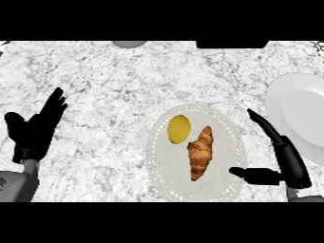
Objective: Pick the croissant from the placemat and place it in the plate
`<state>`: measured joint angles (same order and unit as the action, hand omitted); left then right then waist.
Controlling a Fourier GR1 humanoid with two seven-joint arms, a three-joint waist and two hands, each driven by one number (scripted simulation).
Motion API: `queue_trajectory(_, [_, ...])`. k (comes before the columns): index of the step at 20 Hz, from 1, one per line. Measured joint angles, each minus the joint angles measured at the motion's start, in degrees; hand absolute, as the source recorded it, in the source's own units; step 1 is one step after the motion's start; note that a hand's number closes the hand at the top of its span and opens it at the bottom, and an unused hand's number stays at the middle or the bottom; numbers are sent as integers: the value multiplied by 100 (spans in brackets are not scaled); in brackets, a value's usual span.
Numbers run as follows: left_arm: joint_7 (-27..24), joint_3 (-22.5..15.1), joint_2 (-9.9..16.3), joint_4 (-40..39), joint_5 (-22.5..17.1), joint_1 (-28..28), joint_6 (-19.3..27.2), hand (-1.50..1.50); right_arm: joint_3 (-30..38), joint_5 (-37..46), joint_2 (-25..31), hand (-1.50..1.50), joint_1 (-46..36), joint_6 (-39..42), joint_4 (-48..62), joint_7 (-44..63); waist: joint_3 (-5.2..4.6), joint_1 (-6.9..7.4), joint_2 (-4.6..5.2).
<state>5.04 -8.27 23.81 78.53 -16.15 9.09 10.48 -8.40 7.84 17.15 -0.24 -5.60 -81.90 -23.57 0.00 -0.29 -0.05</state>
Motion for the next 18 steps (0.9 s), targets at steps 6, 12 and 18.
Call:
queue_trajectory(6, [8, 97, -188, -96, 212, 72, -25, 0, -276, 603, 184, -150, 92, 122, -847, 1104, -2, 7, 0])
queue_trajectory(12, [43, 168, -311, -109, 350, 111, -90, 0, -644, 1101, 263, -150, 12, 529, -1285, 2206, -4, 19, 0])
queue_trajectory(18, [114, 284, -285, 73, 389, -62, -229, 0, -966, 1719, 328, -150, -171, 894, -1462, 3107, -4, 41, -1])
